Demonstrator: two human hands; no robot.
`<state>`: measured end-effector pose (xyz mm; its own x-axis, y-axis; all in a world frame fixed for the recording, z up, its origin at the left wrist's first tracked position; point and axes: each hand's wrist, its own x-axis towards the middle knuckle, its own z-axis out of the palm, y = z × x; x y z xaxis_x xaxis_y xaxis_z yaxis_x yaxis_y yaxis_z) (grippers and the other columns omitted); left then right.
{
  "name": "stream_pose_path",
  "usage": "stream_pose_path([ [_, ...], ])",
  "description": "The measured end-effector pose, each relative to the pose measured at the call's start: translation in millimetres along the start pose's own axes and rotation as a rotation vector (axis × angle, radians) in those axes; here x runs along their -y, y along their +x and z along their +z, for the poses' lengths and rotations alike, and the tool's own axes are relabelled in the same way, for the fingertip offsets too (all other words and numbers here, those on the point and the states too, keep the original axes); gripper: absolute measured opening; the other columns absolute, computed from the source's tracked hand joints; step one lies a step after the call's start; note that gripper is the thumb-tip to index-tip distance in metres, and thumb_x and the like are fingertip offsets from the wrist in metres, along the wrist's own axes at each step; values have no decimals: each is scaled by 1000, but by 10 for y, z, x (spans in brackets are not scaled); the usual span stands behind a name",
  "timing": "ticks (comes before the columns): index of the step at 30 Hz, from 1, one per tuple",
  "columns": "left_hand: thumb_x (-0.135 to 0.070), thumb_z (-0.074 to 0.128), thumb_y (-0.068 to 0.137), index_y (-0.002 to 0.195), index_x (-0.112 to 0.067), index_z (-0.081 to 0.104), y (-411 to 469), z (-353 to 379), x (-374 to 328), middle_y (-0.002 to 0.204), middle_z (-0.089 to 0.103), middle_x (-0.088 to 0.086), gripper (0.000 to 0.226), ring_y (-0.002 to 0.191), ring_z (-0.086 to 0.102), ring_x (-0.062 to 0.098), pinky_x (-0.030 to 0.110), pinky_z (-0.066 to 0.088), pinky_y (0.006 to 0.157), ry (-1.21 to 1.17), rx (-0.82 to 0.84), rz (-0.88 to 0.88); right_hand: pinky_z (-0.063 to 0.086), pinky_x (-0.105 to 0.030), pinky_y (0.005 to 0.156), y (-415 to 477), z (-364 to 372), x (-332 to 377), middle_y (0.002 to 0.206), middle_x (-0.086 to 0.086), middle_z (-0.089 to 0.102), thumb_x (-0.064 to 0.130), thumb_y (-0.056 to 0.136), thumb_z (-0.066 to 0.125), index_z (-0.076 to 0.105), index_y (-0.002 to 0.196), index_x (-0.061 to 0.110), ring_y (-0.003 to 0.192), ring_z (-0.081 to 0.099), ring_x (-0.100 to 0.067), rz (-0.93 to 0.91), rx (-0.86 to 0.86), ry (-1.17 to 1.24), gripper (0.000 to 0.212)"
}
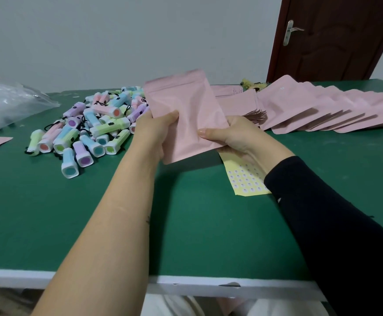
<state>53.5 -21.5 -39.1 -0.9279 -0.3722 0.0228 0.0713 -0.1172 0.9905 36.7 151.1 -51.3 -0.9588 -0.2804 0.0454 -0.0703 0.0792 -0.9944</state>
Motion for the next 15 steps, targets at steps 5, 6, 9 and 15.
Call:
stream_pose_path([
  [5,-18,70,84,122,-18,60,111,-202,50,117,67,3,40,100,63,23,32,50,86,528,-142,170,56,-22,59,-37,-140,75,92,3,71,33,94,63,67,103,18,72,68,-9,1,2,-195,18],
  [6,-18,71,84,129,-16,58,124,-241,70,121,66,4,47,104,62,25,32,49,87,643,-149,173,57,-21,58,-44,-211,86,95,2,71,32,95,60,66,102,19,72,67,-9,-3,-44,-227,15],
  [9,-20,67,87,144,-17,47,162,-286,146,135,58,8,60,119,56,31,36,44,90,937,-170,132,54,-21,65,-75,-457,88,96,6,73,22,98,56,67,102,21,76,66,-7,-39,-151,-354,12],
  [15,-37,71,86,119,-32,63,-170,165,67,121,60,-13,35,114,51,7,17,34,91,887,305,439,44,-18,71,-193,-695,-92,93,16,70,31,98,54,68,103,29,84,64,2,-10,-73,-642,15],
])
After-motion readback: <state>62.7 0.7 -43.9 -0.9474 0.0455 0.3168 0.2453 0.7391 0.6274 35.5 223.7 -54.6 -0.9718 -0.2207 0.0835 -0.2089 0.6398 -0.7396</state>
